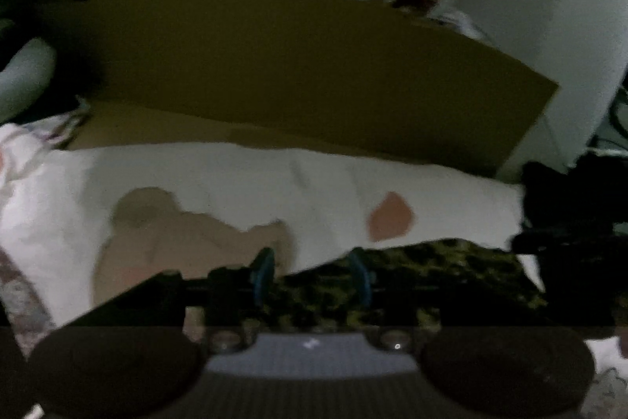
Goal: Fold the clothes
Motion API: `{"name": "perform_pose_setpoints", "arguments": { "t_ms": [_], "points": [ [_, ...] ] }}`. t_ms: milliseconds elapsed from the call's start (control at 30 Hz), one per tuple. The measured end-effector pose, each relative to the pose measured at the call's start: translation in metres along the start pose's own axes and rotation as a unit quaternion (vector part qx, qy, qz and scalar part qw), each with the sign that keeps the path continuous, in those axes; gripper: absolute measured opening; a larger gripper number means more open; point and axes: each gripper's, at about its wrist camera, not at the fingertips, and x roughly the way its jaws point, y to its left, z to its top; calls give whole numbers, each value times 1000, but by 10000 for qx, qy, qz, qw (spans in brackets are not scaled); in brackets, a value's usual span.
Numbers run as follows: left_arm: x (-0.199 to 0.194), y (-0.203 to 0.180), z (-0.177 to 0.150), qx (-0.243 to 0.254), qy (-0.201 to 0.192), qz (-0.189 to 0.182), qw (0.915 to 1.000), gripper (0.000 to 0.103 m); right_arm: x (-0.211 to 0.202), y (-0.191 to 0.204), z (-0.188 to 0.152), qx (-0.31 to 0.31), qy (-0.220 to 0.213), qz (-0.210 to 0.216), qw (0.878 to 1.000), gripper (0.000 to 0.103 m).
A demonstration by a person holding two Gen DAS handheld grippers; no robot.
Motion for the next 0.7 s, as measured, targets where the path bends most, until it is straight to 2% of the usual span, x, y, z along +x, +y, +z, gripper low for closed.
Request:
{"name": "perform_pose_setpoints", "arguments": {
  "t_ms": [200,267,367,433,500,567,700],
  "points": [
    [15,-45,-14,460,183,-366,9981,44,14,19,-7,-232,170,-30,9996,22],
    [21,-49,-15,437,235,-457,9977,44,22,23,-12,-329,220,-150,9991,22],
    [28,-48,-15,315,305,-584,9973,43,34,20,-16,-115,328,-164,9993,23],
    [36,-45,-13,235,338,-570,9975,43,37,24,-19,-367,331,-211,9986,25],
    [45,-40,-13,103,443,-587,9972,43,42,20,-21,-265,382,-194,9987,28],
    [54,-37,-16,58,566,-516,9970,43,46,11,-24,-22,430,-154,9990,39],
    [65,-30,-22,-87,726,-529,9959,44,53,2,-35,106,478,-110,9987,47]
  ]
}}
